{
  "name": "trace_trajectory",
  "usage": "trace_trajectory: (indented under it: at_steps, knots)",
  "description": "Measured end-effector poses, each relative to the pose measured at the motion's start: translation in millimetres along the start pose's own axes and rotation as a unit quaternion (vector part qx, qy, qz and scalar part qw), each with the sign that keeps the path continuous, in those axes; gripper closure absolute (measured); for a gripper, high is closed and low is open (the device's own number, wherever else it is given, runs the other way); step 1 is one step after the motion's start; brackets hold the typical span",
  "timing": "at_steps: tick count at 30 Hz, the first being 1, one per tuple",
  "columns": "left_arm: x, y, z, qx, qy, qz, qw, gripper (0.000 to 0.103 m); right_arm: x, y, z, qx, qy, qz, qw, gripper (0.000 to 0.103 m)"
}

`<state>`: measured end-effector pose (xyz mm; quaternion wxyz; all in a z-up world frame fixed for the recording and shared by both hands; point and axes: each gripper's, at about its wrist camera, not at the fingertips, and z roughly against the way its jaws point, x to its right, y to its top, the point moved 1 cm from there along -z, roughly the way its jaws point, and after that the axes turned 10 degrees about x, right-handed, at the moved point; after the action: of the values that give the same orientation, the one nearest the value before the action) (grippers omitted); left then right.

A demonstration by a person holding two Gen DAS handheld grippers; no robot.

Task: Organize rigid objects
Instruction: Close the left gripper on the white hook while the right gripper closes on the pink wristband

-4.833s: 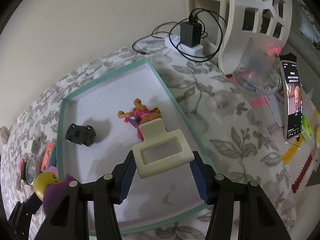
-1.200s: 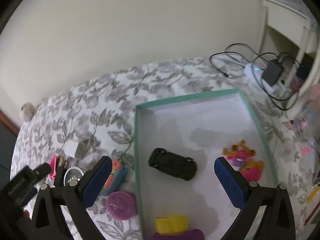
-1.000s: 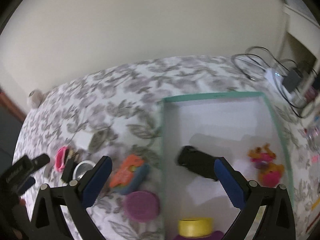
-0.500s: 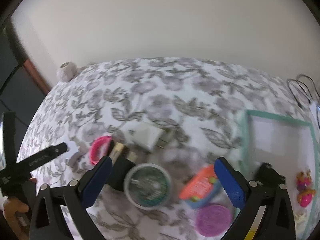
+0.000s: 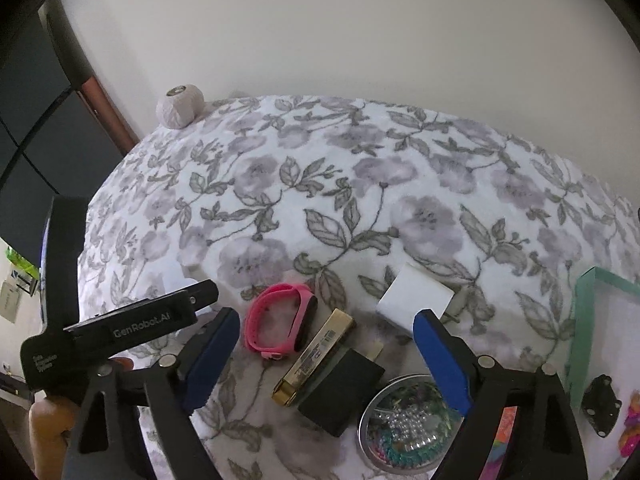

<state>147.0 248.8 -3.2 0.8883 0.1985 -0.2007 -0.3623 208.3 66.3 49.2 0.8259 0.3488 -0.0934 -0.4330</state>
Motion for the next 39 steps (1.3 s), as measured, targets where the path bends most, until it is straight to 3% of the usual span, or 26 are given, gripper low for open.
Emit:
trace_trajectory:
  at_steps: [3, 8, 13, 18, 23, 30, 36, 39]
  knots:
    - [2, 1, -3, 0.006, 0.005, -0.005, 1.0, 0.0, 1, -1, -6, -0.004, -0.004, 0.002, 1.0, 0.012]
    - [-9, 4, 0, 0.016, -0.017, 0.04, 0.9989, 0.001, 0, -2, -10, -0.008, -0.008, 0.008, 1.0, 0.012]
    - [2, 1, -5, 0.018, 0.012, -0.011, 0.9997, 0.0, -2, -2, -13, -0.012, -0.005, 0.01, 1.0, 0.012]
    - [0, -4, -5, 0.027, 0.025, -0.032, 0.9988, 0.0, -6, -1, -13, -0.013, -0.002, 0.017, 1.0, 0.012]
    - [-15, -13, 5, 0.031, 0.016, -0.055, 0.9979, 0.0, -9, -4, -18, -0.019, 0.002, 0.021, 1.0, 0.013]
    - [-43, -10, 13, 0.04, 0.023, -0.047, 0.9978, 0.0, -23, -8, -29, -0.031, 0.013, 0.037, 0.999, 0.029]
    - [-49, -8, 12, 0.048, 0.013, -0.051, 0.9974, 0.0, -35, -9, -40, -0.043, 0.039, 0.036, 0.998, 0.039]
    - [-47, -6, 9, 0.049, 0.012, -0.05, 0.9975, 0.0, -39, -10, -48, -0.052, 0.04, 0.035, 0.997, 0.039]
